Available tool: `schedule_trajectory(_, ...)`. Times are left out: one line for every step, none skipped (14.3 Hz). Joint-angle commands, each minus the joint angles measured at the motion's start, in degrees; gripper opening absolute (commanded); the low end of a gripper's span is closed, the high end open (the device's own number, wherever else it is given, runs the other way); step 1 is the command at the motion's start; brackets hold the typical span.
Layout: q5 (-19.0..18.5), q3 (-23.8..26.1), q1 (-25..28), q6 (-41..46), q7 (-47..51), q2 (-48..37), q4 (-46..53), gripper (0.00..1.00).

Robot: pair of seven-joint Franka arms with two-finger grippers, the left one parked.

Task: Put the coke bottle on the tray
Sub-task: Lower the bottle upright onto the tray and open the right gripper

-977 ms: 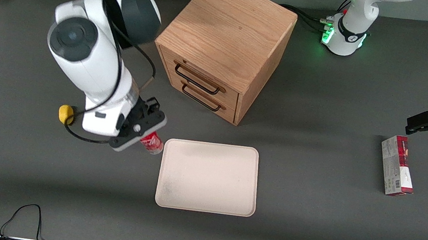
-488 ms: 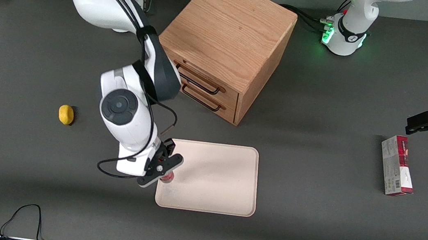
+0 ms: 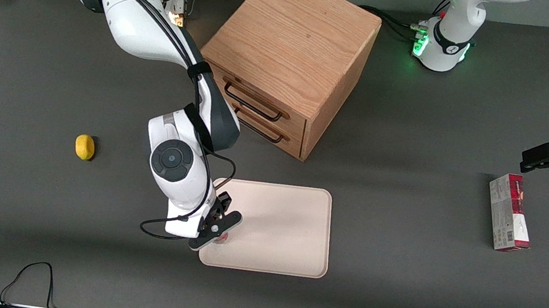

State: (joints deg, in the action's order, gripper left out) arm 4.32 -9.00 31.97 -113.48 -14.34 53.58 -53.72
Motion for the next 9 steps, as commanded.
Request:
schedule_trajectory(-0.1,0.2,-0.2,0.2,0.3,0.9,2.2,0.0)
schedule_trajectory(0.0,0.2,-0.2,0.2,0.4,1.1,2.2,0.0)
schedule_trajectory(0.0,0.2,-0.2,0.2,0.4,1.5,2.2,0.0)
schedule_trajectory(0.0,0.2,-0.2,0.2,0.5,1.6,2.2,0.0)
schedule_trajectory(0.0,0.2,-0.2,0.2,0.5,1.6,2.1,0.24)
schedule_trajectory(0.0,0.3,-0.2,0.1,0.9,1.7,2.2,0.66)
schedule_trajectory(0.0,0.2,-0.3,-0.2,1.2,1.7,2.1,0.9)
schedule_trajectory(0.0,0.2,-0.3,-0.2,1.2,1.7,2.1,1.0)
schedule_trajectory(0.0,0.2,-0.2,-0.2,1.4,1.6,2.1,1.0)
